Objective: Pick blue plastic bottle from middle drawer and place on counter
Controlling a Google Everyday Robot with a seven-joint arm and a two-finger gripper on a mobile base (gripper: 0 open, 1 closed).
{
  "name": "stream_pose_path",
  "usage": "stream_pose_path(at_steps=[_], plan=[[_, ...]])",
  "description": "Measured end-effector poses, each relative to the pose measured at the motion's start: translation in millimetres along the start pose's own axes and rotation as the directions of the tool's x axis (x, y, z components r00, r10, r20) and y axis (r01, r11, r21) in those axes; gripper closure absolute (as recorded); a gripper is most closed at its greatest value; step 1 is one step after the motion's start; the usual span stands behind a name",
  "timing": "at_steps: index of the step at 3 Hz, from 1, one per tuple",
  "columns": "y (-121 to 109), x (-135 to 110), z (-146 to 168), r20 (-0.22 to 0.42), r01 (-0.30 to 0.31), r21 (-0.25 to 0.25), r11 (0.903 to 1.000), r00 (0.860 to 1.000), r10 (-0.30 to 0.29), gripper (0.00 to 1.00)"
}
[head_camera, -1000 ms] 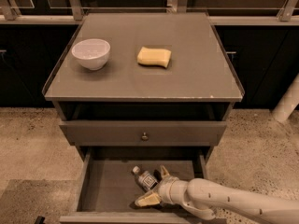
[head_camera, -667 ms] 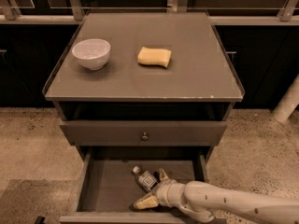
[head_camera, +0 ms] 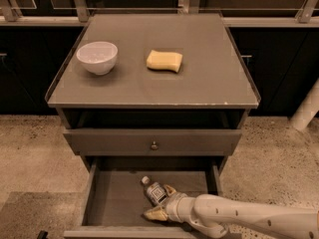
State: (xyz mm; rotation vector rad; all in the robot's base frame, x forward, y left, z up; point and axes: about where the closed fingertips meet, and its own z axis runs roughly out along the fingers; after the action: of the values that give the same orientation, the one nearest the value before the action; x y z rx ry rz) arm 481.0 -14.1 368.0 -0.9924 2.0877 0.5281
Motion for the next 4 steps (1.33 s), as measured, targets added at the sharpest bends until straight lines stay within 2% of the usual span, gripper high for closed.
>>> stream_pose_path(at_steps=[3, 4], plan=[[0.0, 0.0, 0.0, 0.0, 0.0, 0.0, 1.0, 1.0, 0.0, 0.95], [0.1, 0.0, 0.1, 0.0, 0.0, 0.0, 1.0, 1.0, 0.0, 1.0]])
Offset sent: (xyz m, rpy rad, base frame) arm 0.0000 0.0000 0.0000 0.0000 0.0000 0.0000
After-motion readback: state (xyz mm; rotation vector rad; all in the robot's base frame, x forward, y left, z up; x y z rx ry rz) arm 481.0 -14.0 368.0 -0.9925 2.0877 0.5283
